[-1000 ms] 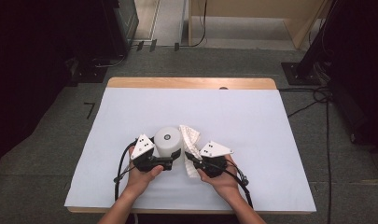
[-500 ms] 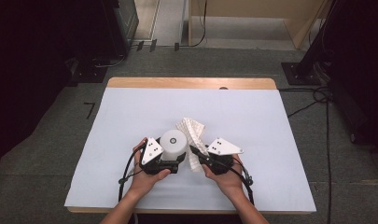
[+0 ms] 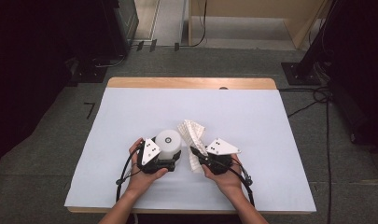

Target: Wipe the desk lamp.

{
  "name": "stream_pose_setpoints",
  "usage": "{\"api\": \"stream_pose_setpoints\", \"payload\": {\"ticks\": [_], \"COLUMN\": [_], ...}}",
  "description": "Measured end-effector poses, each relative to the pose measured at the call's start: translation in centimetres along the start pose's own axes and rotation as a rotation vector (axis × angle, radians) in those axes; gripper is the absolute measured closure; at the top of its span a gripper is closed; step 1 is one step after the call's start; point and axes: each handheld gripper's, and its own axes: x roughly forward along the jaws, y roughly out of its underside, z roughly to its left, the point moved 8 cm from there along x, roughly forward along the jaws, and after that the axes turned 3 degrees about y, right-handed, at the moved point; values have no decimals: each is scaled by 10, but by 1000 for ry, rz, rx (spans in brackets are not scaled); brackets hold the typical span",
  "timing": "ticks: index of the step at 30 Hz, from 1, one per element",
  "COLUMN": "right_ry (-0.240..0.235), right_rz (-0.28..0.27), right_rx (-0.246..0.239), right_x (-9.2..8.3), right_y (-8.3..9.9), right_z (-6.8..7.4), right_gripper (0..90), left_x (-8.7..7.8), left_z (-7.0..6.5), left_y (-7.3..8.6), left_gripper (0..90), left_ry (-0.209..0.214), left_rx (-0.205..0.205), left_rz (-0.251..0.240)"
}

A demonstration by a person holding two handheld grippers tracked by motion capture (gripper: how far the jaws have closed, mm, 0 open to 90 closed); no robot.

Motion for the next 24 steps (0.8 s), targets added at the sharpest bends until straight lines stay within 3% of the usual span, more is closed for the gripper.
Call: {"api": "stream_pose_setpoints", "payload": {"ticks": [3,5,9,10,13,15,16,18,20,24], "right_ry": [2,4,2,2,-3,-10,-10,-18,-20,-38], "right_rz": [2,4,6,6,14,23,23,28,29,30], "right_rx": [0,6,9,3,1,-2,-2,1,-2,-11], "right_x": [0,0,1,1,3,5,5,7,8,9], "right_y": [1,1,2,3,4,7,7,8,9,9], "right_z": [-2,-3,-2,-2,1,3,3,6,7,15], "right_gripper": [782,782,782,782,781,781,781,781,781,782], "left_x": [-5,-6,2,4,3,1,1,-1,-6,-16], "left_z": [0,-2,-5,-7,-9,-7,-7,-5,-4,1], "left_y": [-8,-8,-1,1,1,-1,-1,-4,-12,-26], "left_gripper": [63,51,45,47,73,85,86,86,86,86], "left_ry": [-17,-34,-169,-193,-206,-161,-161,-109,-10,120], "left_rx": [-26,-24,-92,-92,-84,-93,-93,-102,-135,-212], "left_rz": [-31,-25,55,67,67,56,56,40,-13,-78]}}
